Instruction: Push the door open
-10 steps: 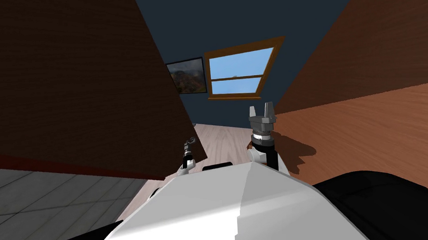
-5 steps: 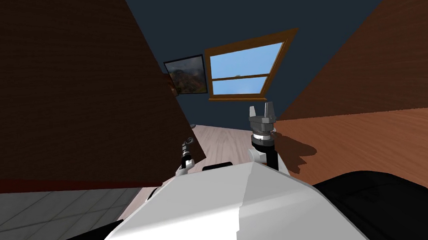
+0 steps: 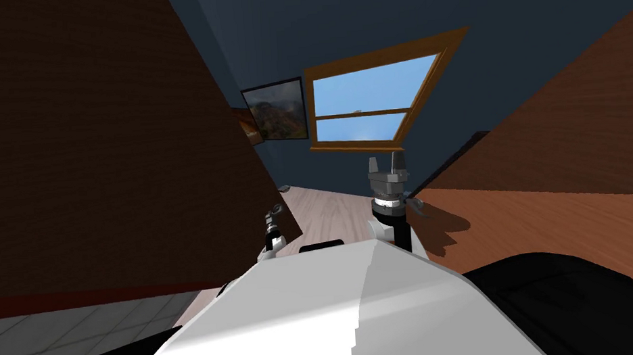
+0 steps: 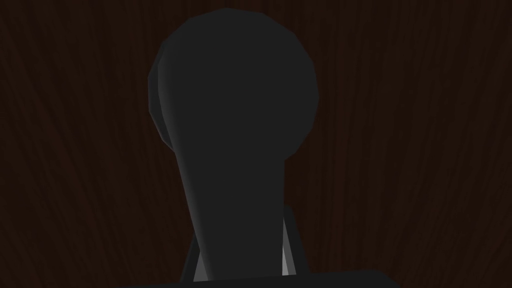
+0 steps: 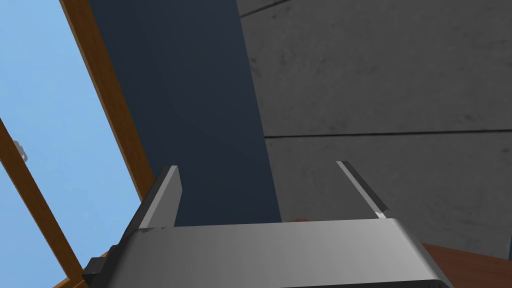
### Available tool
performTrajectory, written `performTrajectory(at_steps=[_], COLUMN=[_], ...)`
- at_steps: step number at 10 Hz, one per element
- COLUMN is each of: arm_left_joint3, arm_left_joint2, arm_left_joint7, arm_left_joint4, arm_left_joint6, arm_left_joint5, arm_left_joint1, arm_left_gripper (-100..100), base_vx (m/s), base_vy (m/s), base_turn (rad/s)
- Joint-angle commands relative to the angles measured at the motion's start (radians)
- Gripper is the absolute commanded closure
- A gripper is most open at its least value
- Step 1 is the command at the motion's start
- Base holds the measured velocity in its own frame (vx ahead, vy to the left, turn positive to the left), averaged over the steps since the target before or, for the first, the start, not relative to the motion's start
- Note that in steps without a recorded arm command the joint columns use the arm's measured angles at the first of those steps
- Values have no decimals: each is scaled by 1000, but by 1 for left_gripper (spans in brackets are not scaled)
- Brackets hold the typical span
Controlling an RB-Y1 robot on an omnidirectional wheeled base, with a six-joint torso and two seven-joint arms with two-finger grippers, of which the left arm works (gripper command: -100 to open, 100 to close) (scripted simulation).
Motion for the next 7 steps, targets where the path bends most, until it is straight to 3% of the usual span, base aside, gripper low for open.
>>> performTrajectory(at_steps=[1, 7], arm_left_joint3=[20, 80], arm_left_joint2=[10, 21], arm_left_joint7=[-4, -28], arm_left_joint4=[9, 14], arm_left_joint6=[-12, -17], arm_left_joint5=[13, 55], arm_left_joint1=[-6, -3], arm_left_gripper=[100, 100], base_vx=[181, 199], base_vy=[-46, -40], base_turn=[52, 60])
